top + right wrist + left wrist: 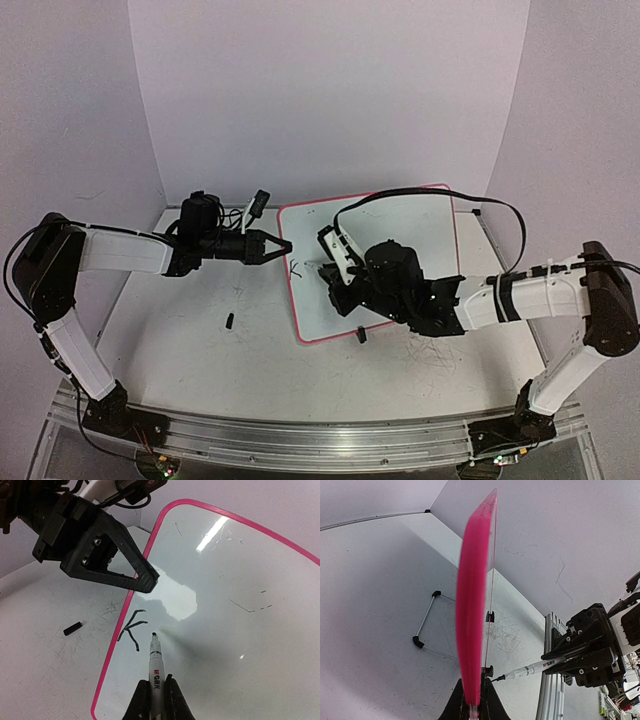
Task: Write a sentence on the whiteboard
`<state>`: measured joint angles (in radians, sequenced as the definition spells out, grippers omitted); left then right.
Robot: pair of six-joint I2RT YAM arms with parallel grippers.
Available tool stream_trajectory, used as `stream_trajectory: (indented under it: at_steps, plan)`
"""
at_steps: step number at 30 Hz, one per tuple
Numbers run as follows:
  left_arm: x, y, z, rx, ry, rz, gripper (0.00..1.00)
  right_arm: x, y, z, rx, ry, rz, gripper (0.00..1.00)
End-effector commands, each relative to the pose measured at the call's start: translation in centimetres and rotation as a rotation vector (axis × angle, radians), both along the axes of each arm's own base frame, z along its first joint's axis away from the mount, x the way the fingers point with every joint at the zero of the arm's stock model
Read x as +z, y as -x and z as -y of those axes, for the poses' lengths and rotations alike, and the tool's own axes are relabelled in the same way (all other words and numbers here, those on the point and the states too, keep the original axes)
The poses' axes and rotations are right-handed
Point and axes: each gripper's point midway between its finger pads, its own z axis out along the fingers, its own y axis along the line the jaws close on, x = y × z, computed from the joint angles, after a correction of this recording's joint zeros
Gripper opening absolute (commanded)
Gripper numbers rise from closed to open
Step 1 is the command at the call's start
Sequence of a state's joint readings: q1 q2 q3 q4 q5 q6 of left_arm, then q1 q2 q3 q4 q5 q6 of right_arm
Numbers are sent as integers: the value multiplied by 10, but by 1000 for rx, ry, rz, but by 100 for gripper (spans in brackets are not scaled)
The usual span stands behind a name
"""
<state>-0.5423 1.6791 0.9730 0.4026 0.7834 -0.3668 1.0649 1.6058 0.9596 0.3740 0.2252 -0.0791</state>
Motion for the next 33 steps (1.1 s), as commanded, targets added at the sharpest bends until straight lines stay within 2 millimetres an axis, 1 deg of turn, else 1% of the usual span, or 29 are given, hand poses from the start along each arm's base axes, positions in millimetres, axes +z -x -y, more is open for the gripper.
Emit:
stream_trajectory:
  at_steps: [1,13,22,33]
  plan:
    - [21,-2,-1,3,30,90,8,7,0,-10,30,-31,11,0]
    - [21,-1,-1,2,30,91,8,-1,-3,-12,15,-16,5,0]
    - [21,-1,0,0,31,90,8,2,-7,-12,-1,-16,14,0]
    - [21,-2,0,0,31,88,8,-5,-11,-2,-52,4,9,0]
